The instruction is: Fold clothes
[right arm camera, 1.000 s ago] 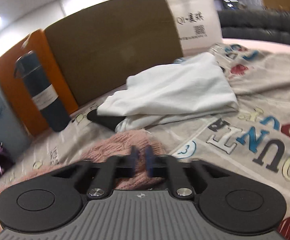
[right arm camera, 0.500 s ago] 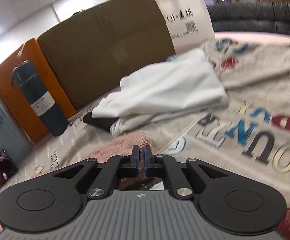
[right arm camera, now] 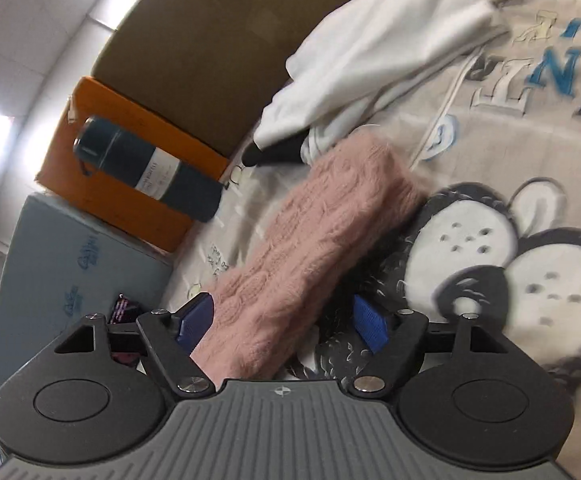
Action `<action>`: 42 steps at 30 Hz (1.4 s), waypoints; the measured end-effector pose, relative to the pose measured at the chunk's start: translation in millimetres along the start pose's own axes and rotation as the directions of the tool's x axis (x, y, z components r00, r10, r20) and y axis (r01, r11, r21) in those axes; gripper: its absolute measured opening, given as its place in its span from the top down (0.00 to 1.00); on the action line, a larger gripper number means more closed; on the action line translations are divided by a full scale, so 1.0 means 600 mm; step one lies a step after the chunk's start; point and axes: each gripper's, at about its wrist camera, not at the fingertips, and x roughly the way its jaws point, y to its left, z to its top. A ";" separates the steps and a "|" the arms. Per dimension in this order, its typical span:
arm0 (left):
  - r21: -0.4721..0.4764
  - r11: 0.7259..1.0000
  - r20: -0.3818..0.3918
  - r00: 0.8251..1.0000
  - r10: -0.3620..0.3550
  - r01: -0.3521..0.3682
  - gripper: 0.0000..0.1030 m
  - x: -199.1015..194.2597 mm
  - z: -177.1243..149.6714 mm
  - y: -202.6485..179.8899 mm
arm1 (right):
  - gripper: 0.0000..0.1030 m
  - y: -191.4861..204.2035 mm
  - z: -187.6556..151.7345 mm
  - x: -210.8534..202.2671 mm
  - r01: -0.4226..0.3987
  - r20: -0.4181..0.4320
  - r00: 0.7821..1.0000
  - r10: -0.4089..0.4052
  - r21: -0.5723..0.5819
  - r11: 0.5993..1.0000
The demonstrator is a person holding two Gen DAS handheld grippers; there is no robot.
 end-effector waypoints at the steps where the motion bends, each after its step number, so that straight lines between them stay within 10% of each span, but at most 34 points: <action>1: -0.003 1.000 0.002 1.000 0.003 -0.003 0.09 0.000 0.000 0.001 | 0.28 0.001 0.002 0.007 0.003 0.028 1.000 -0.004 0.019 1.000; 5: -0.016 1.000 0.006 1.000 0.002 -0.002 0.09 -0.001 0.001 0.004 | 0.33 0.005 0.010 0.029 0.016 0.136 0.990 -0.026 0.078 0.997; 8: -0.017 1.000 0.007 1.000 -0.001 0.001 0.09 0.000 0.000 0.004 | 0.72 0.002 0.004 0.044 0.085 0.169 0.981 -0.090 0.031 0.996; 13: -0.021 1.000 0.004 1.000 0.002 -0.002 0.09 0.001 -0.003 0.003 | 0.84 0.012 -0.006 0.021 -0.002 0.252 0.967 0.023 -0.084 0.996; 18: -0.026 1.000 0.005 1.000 -0.004 0.004 0.09 0.001 -0.005 0.004 | 0.84 0.072 -0.043 -0.011 -0.131 0.246 0.944 0.221 -0.337 0.932; 27: -0.032 0.999 0.015 1.000 -0.017 0.018 0.09 -0.004 -0.006 0.003 | 0.84 0.180 -0.161 0.023 -0.053 0.119 0.975 0.188 -0.696 0.716; 34: -0.021 1.000 0.001 1.000 -0.019 0.019 0.09 0.001 -0.012 0.000 | 0.53 0.203 -0.229 0.036 -0.095 0.033 0.978 0.204 -0.803 0.588; 42: -0.017 1.000 -0.013 1.000 -0.016 0.015 0.09 0.006 -0.016 0.000 | 0.28 0.202 -0.238 0.016 -0.282 -0.127 0.947 0.294 -0.769 0.574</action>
